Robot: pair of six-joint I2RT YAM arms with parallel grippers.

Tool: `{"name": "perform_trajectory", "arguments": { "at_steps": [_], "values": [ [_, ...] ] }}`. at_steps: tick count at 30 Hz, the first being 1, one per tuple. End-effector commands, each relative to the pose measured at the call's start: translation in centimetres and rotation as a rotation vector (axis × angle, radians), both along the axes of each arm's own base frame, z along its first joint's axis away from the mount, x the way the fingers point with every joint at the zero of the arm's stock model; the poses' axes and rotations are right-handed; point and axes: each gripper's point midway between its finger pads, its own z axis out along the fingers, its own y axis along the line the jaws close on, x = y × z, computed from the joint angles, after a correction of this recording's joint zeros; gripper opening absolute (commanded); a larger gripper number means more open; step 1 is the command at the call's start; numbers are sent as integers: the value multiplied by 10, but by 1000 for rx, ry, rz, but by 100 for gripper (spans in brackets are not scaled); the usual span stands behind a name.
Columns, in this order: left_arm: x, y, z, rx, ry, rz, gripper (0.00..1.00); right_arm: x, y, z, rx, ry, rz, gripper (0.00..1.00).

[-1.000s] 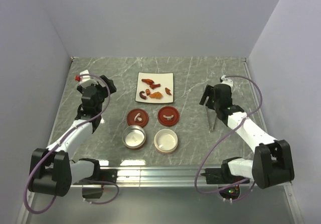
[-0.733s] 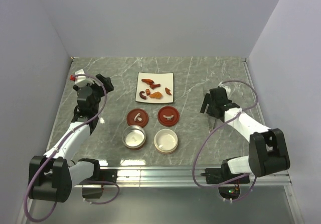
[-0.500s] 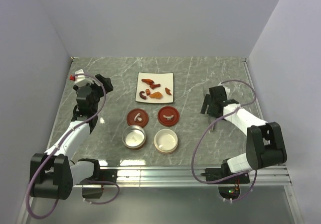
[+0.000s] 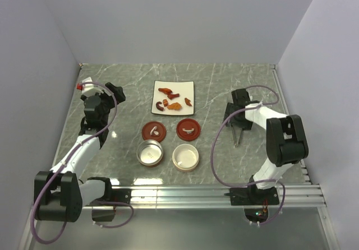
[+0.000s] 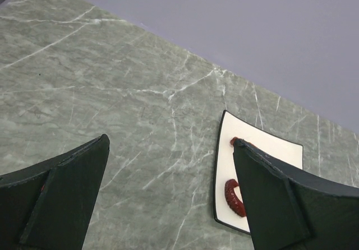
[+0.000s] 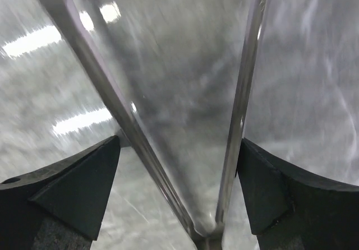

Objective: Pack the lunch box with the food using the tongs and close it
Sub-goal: Grab the clamp with the right arm

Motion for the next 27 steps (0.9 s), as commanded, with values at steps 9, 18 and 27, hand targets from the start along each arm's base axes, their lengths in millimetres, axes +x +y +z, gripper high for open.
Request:
{"name": "perform_trajectory", "arguments": {
  "at_steps": [9,18,27],
  "values": [
    [-3,5,27,-22,-92,11,99,26,-2,3,-15,-16,-1,85],
    [-9,5,32,-26,-117,11,99,15,4,1,13,-7,28,59],
    [-9,5,32,-28,-119,11,100,9,10,46,37,-176,53,58]
  ]
}}
